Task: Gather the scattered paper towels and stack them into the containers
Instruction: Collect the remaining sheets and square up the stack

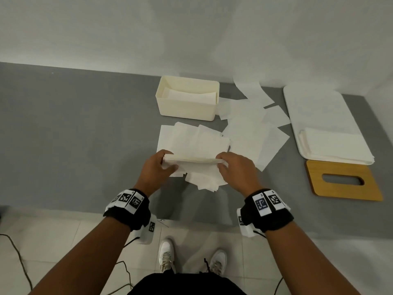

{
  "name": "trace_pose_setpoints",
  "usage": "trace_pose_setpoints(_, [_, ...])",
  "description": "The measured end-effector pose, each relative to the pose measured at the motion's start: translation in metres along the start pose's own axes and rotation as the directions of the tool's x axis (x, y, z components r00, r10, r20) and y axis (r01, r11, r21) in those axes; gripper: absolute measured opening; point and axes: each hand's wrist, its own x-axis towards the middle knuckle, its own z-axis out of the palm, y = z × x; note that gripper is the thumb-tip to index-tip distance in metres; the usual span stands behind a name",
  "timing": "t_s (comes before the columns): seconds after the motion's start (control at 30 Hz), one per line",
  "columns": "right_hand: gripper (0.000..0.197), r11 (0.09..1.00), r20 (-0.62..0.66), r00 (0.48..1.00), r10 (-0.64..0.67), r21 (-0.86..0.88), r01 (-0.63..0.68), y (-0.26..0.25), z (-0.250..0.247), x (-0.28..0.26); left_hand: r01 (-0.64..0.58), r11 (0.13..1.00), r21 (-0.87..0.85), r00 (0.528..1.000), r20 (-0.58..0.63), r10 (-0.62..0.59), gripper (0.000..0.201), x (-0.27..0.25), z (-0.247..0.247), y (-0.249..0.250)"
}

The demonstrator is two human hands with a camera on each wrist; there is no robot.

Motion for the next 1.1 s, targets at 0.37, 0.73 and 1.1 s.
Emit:
trace_pose_setpoints(0.37, [0.017, 0.860, 0.144, 0.963, 0.227, 0.434, -0.268, 0.022, 0.015, -0.005, -0.002, 0.997, -0.072, 0.997, 0.077, 0.007, 0.017, 0.011, 0.003, -0.014])
trace_pose_setpoints(0.73, [0.044, 0.783, 0.014, 0.951, 0.308, 0.564, -0.262, 0.009, 0.023, -0.017, 0.090, 0.993, -0.075, 0.996, 0.014, -0.089, 0.042, 0.009, 0.009, -0.014])
trace_pose_setpoints(1.1, [0.032, 1.000, 0.033, 0.999, 0.006, -0.015, -0.005, -0.002, 0.009, -0.005, -0.131, 0.892, 0.433, 0.990, 0.097, 0.098, 0.051, 0.011, -0.007, 0.016])
